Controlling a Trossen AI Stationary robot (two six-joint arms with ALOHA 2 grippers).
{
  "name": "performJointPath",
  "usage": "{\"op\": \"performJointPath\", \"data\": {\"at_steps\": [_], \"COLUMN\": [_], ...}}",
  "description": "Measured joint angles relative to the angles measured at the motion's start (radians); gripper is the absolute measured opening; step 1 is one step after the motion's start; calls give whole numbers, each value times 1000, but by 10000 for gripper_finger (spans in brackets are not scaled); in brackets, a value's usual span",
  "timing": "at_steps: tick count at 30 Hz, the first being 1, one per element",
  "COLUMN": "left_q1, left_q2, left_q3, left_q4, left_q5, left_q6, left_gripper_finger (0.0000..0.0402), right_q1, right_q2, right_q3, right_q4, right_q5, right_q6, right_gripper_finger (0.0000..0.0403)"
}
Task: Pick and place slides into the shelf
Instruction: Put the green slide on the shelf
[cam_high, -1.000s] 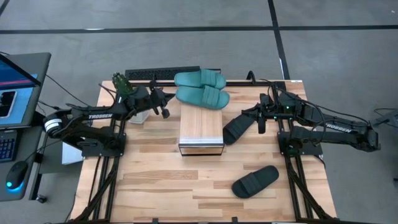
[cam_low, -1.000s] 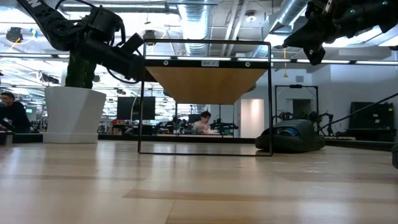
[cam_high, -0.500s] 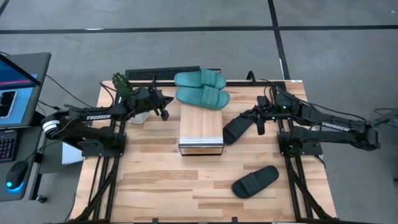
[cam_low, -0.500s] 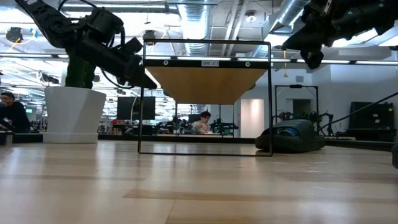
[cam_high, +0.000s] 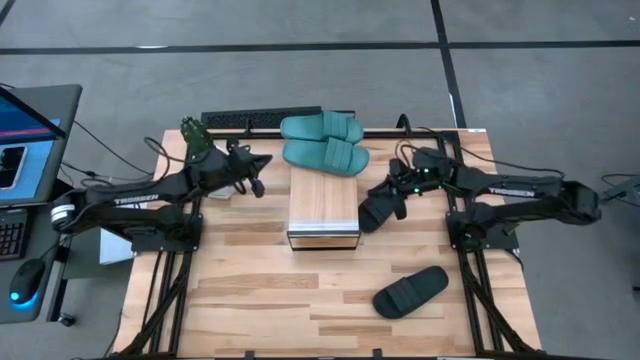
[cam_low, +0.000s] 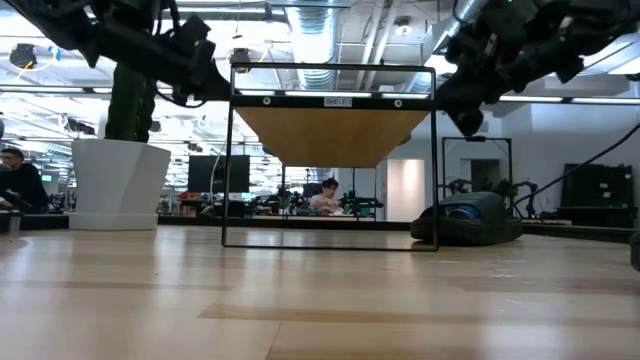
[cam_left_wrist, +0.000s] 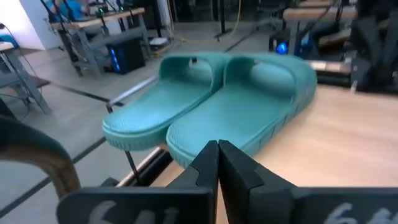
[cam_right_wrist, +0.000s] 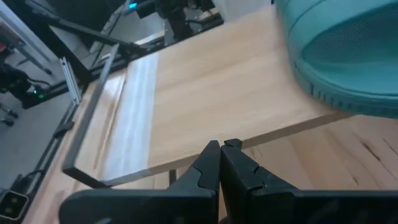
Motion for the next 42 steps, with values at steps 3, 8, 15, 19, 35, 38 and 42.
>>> {"op": "performJointPath", "data": {"at_steps": [3,8,15,19,35,38,42], "left_q1": [-20,-50,-83,-92,-97,-98,-98], "left_q2": [-28,-55,-55,-55,-55,-55,-55], "left_q3": [0,0,0,0,0,0,0], "left_q4": [2,2,1,1,-3,-6,-22], "left_q5": [-14,-18,-52,-58,-47,-33,-33], "left_q6": [-19,-32,-33,-33,-38,-38,-39], "left_gripper_finger": [0,0,0,0,0,0,0], "right_q1": [-4,-36,-95,-115,-198,-206,-206], "right_q2": [50,115,171,198,280,280,280], "right_q3": [0,0,5,39,131,131,131], "right_q4": [47,116,141,142,123,118,118], "right_q5": [-9,-29,-33,-34,-34,-35,-32], "right_q6": [-16,-40,-66,-99,-167,-167,-167], "right_gripper_finger": [0,0,0,0,0,0,0]}}
